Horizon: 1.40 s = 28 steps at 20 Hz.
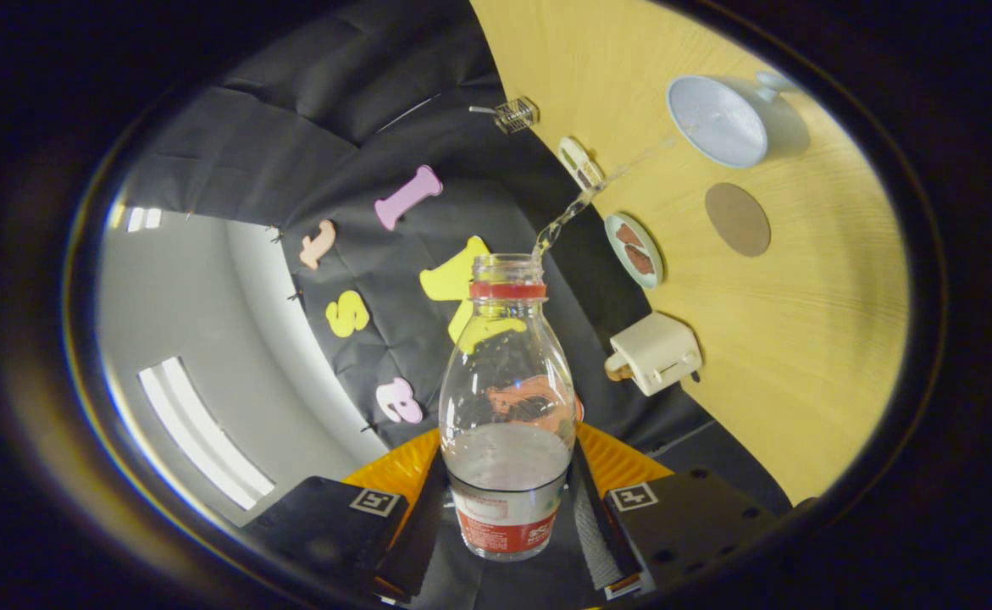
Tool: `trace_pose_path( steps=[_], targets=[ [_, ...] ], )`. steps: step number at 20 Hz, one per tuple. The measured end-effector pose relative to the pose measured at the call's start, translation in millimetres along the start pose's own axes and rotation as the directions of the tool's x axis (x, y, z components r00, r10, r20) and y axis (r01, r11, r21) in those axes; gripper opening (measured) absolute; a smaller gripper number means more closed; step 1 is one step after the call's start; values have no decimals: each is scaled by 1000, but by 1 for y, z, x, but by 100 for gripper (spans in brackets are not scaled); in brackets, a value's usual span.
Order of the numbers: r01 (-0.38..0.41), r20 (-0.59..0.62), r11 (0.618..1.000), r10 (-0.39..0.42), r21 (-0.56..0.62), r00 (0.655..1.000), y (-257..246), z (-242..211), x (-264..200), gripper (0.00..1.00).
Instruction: Take the bottle from table, then pour the juice into the cup, finally place the bottle on the coaster
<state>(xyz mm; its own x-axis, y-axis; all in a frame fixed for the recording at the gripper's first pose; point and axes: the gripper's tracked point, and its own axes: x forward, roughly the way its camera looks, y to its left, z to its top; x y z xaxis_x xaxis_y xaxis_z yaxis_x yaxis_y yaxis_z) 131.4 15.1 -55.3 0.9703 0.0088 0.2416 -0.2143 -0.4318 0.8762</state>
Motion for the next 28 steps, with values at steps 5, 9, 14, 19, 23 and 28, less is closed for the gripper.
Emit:
trace_pose_path(
  steps=[5, 9, 14, 19, 23, 28],
  targets=[
    [-20, 8, 999, 20, 33, 1000, 5, 5, -1, 74],
    [-20, 4, 997, 20, 77, 1000, 4, 4, 5, 75],
    [-23, -22, 994, 25, 104, 999, 9, -9, 12, 74],
    [-50, 3, 989, 50, 138, 999, 19, 0, 8, 74],
    [-54, 10, 986, 53, 156, 999, 22, 3, 6, 74],
    [-63, 26, 981, 59, 183, 998, 27, 13, 10, 74]
  ],
)
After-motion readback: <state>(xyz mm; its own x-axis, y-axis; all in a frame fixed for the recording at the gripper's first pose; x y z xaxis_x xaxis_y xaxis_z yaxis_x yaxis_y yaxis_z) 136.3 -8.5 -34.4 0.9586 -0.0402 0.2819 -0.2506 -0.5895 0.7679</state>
